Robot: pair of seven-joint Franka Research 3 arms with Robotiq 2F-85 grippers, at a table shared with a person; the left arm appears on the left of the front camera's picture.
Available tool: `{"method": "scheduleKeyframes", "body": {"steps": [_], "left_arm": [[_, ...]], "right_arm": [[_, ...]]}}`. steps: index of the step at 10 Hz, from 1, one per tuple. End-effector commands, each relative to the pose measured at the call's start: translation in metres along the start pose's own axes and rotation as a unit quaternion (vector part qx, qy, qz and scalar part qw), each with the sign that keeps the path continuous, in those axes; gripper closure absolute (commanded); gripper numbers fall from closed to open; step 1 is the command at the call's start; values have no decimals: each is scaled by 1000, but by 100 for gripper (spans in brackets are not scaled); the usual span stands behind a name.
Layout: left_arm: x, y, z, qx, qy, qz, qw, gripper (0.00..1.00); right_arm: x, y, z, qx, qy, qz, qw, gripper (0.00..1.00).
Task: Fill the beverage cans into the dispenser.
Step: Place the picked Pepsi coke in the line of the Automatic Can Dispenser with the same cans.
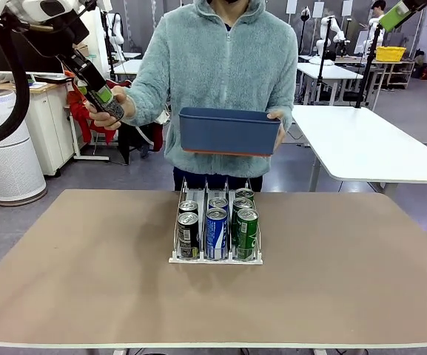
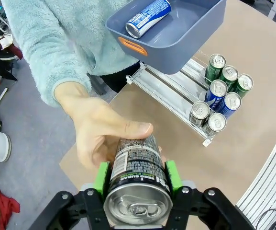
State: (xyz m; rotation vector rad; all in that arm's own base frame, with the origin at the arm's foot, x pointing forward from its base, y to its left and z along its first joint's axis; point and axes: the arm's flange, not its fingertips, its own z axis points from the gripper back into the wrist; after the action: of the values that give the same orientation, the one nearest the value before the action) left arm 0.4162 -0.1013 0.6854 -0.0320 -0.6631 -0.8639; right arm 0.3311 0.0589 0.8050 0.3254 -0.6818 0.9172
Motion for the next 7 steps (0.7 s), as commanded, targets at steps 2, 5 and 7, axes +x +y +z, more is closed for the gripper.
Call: {"method": "scheduleKeyframes", "body": {"steps": [2,5,7], "left_arm": [[-2,2,-1,-4,-2,1,1000,100],[-2,2,-1,-4,-2,1,1000,100],[-2,2,-1,-4,-2,1,1000,100]], "right_arm": [[-3,4,-2,-1,1,-4,1000,0],[-3,4,-2,-1,1,-4,1000,0],[-3,4,-2,-1,1,-4,1000,0]]}}
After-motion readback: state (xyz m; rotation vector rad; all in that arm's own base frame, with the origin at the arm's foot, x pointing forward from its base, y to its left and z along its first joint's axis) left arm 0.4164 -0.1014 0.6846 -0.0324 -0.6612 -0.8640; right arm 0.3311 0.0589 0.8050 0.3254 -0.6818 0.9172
